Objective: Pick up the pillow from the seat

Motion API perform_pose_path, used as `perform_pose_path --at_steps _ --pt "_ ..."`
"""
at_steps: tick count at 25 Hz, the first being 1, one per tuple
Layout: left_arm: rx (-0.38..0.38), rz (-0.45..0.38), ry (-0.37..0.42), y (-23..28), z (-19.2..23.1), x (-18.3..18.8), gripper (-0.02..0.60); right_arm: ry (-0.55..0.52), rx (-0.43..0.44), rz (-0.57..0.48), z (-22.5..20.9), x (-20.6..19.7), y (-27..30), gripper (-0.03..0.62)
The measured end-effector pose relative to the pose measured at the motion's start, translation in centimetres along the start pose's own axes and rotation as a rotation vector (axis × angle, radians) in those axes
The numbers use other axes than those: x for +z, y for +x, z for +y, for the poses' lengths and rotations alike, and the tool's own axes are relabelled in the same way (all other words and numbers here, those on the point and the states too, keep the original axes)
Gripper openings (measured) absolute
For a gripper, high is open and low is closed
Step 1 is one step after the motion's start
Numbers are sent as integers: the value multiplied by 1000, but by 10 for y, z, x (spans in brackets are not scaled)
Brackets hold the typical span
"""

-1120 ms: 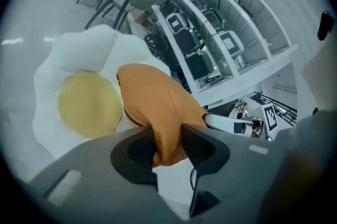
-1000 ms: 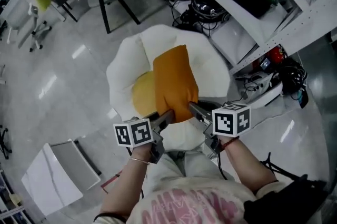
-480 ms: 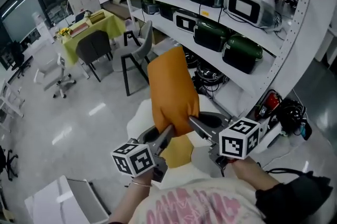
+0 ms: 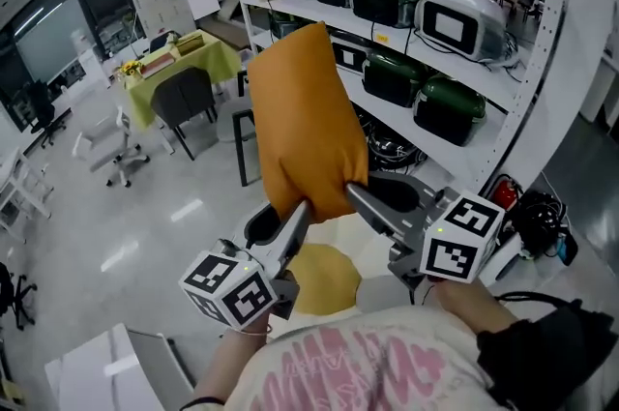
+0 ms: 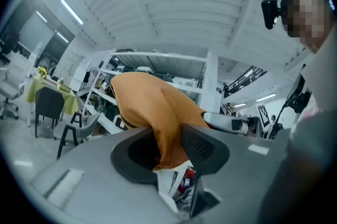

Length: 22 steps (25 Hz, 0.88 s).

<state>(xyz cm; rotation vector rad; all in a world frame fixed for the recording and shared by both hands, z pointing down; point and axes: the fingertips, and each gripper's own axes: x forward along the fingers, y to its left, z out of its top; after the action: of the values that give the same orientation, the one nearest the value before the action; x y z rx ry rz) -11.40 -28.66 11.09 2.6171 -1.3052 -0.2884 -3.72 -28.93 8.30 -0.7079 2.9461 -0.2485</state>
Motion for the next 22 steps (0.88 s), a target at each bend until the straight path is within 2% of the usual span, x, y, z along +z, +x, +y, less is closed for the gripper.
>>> perform_pose_path --at_steps 3,9,22 --pt "10 -14 68 -1 -6 17 150 -49 5 -10 4 11 1 55" --pt "16 -40 131 -6 -14 35 150 -101 24 -30 14 26 0 51" --pt "33 -55 148 -12 -20 43 150 -114 50 -51 22 34 -1 51"
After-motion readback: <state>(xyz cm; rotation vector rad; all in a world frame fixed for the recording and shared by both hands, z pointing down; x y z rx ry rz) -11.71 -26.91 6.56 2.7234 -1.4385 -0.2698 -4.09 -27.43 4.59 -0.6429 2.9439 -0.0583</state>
